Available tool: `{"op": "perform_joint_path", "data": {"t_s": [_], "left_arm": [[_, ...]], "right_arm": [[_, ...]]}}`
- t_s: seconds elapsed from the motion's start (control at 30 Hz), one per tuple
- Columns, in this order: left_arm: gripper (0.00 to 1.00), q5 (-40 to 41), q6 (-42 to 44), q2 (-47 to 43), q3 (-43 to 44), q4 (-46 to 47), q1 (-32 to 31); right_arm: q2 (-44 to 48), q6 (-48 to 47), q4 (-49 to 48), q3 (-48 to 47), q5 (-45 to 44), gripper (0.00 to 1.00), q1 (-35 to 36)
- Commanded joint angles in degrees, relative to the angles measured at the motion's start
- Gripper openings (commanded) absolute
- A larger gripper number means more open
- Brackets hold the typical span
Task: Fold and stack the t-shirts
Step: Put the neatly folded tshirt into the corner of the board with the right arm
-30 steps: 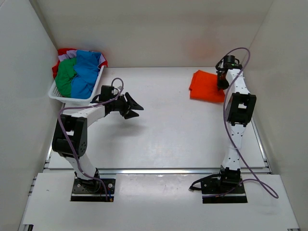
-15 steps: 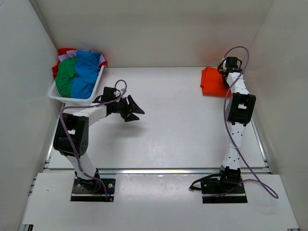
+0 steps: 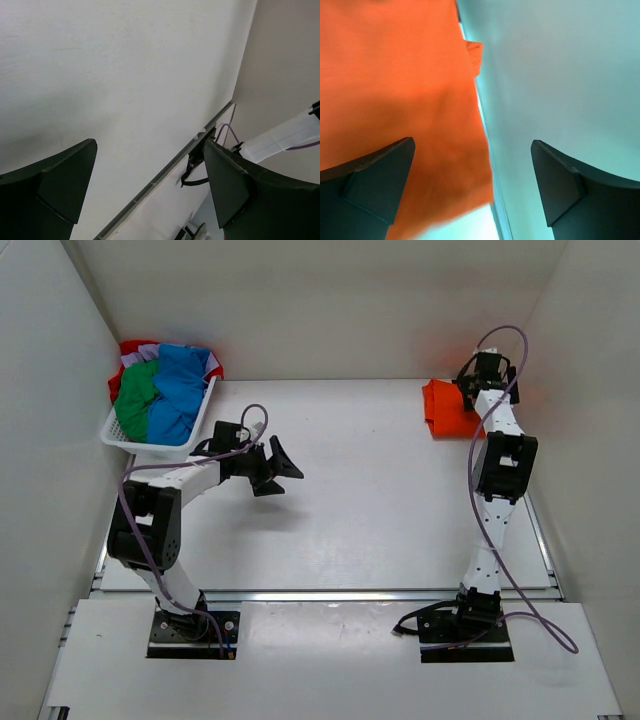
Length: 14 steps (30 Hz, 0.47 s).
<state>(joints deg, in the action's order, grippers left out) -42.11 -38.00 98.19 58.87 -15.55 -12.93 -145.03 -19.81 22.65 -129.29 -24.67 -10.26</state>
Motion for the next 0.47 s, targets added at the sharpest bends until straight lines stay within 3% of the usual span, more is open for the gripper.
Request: {"op": "perform_joint_path", "data": {"t_s": [0.0, 0.13, 0.23, 0.33, 0.43], "left_arm": [[0.99, -5.3, 2.4, -9.1, -2.3, 4.7, 1.2], [0.99, -9.3, -0.5, -15.5, -8.4, 7.9, 1.8], [0.99, -11.2, 2.6, -19.9, -10.0, 6.2, 0.6], [0.98, -6.6, 5.2, -27.6, -11.8, 4.2, -2.5], [0.99, 4.0, 9.2, -32.9, -10.4, -1.9, -8.4]], "right_arm": [[12.7, 2.2, -1.1, 1.2, -3.3, 0.99, 4.9], [21.8, 10.2, 6.5, 4.4, 1.1, 0.99, 8.9], [31.0, 15.5, 9.8, 13.6, 0.9, 0.99, 15.2], [42.8, 17.6, 5.7, 30.7, 0.4, 0.99, 21.3], [56.8, 17.3, 0.9, 50.1, -5.8, 0.99, 28.8]]}}
